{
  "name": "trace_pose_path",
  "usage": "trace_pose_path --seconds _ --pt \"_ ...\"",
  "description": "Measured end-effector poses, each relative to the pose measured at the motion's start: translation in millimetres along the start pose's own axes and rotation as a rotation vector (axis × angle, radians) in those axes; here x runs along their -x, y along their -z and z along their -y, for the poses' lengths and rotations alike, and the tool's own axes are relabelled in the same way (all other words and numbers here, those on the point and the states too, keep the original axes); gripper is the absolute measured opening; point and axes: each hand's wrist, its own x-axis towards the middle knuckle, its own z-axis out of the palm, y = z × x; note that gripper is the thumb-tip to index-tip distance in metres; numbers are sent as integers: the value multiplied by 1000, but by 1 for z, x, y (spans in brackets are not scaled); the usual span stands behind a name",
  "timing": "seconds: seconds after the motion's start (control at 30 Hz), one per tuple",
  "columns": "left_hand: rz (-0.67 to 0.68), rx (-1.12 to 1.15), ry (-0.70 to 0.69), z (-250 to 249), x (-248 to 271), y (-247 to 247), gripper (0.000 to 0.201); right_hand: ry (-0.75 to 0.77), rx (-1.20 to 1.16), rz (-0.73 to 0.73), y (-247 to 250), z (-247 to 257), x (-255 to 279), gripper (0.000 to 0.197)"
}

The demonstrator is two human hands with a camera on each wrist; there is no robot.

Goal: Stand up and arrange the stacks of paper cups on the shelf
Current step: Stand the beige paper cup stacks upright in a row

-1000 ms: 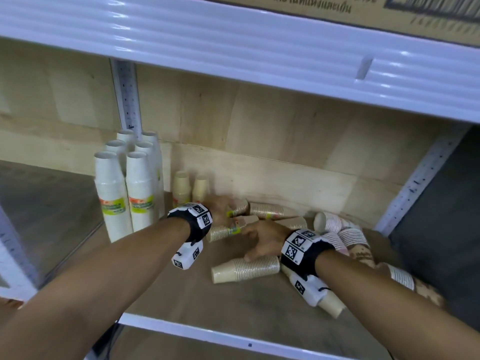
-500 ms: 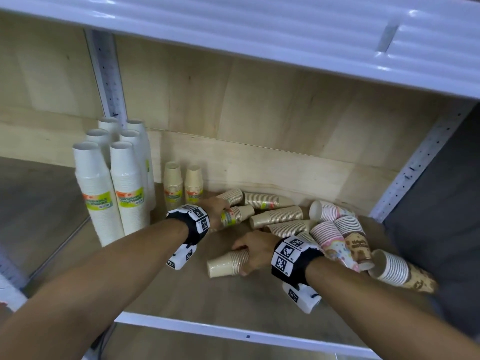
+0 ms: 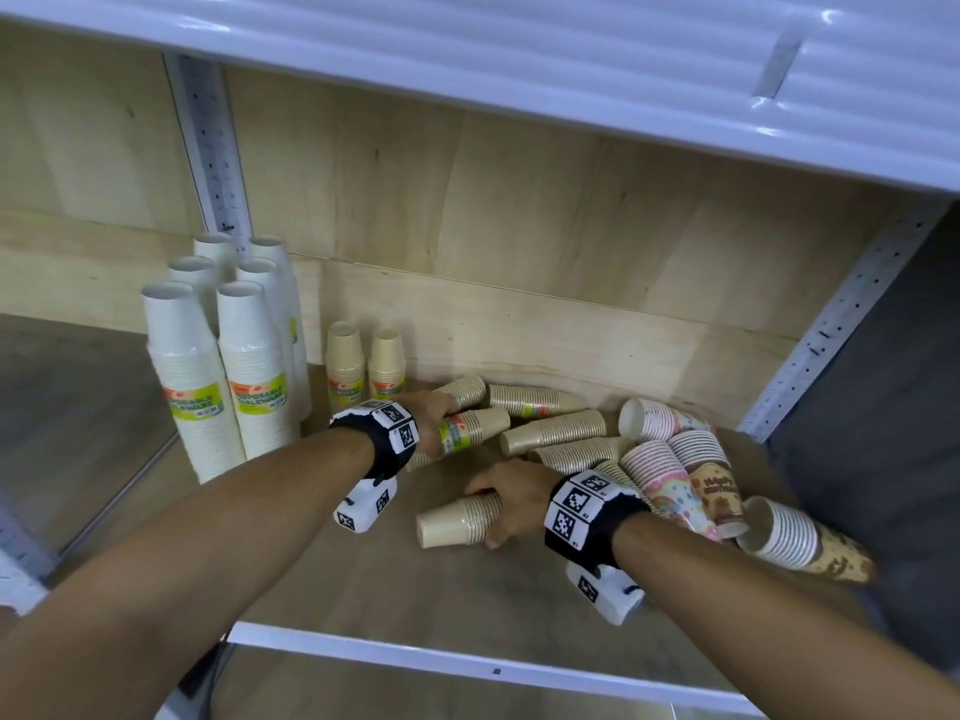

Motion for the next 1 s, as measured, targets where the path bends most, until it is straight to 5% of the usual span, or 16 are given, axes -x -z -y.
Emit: trace_pose_path --seconds 0.23,0.43,0.63,0.83,1.0 --pt "-64 189 50 7 18 13 81 -47 -101 -141 12 -7 4 58" --pt "-130 441 27 17 35 19 64 -91 -331 -308 29 -17 8 52" --pt "-160 442 29 11 50 11 74 -203 -550 -494 31 -17 3 59" --pt "-153 535 37 6 56 -12 85 -206 -697 -535 16 -10 -10 73" --pt "-174 584 41 4 56 -27 89 -201 -714 -515 9 1 -8 66"
